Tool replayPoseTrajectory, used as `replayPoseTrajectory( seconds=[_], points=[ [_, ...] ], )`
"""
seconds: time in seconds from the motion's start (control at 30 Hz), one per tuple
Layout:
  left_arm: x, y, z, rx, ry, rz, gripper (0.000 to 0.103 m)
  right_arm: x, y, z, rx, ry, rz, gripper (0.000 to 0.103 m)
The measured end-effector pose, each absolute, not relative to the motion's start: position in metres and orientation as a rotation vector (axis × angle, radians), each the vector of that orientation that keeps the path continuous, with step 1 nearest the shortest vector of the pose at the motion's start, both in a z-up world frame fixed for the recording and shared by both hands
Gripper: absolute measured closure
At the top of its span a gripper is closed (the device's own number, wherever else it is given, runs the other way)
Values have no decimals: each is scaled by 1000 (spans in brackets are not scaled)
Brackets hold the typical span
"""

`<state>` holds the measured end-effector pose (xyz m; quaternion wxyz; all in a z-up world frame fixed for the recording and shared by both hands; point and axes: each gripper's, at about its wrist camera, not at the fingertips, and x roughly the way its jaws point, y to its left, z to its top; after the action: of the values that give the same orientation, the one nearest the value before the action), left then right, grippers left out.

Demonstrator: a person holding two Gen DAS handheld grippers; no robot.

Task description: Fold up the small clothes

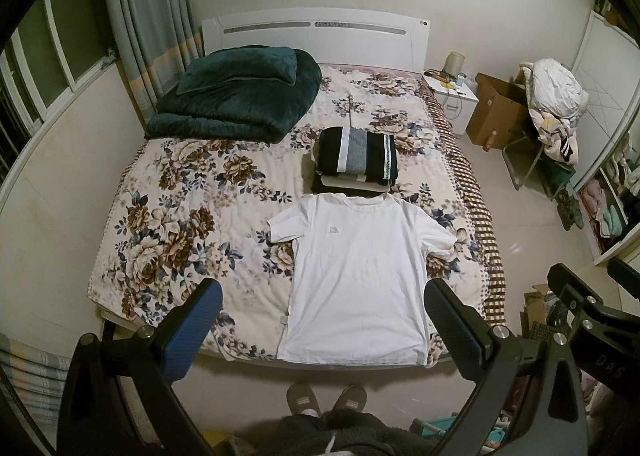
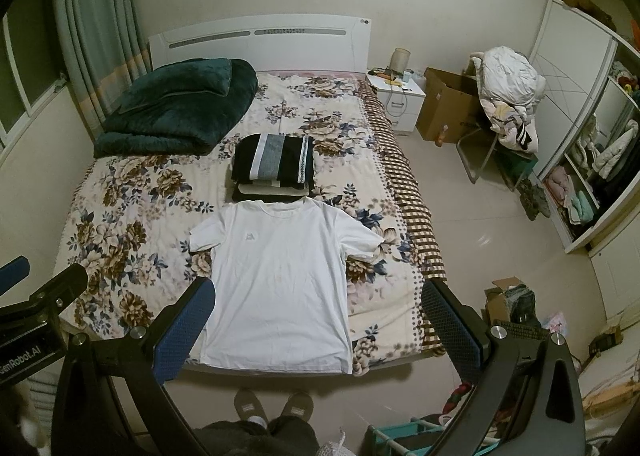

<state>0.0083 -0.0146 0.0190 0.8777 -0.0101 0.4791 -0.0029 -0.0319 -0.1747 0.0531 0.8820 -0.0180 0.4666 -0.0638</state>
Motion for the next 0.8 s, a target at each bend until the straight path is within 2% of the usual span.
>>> replayPoseTrajectory(
  seconds=[0.8],
  points=[
    [36,-35,31,-3,975,10,0,-16,-175,50,-26,978,-148,0]
  ],
)
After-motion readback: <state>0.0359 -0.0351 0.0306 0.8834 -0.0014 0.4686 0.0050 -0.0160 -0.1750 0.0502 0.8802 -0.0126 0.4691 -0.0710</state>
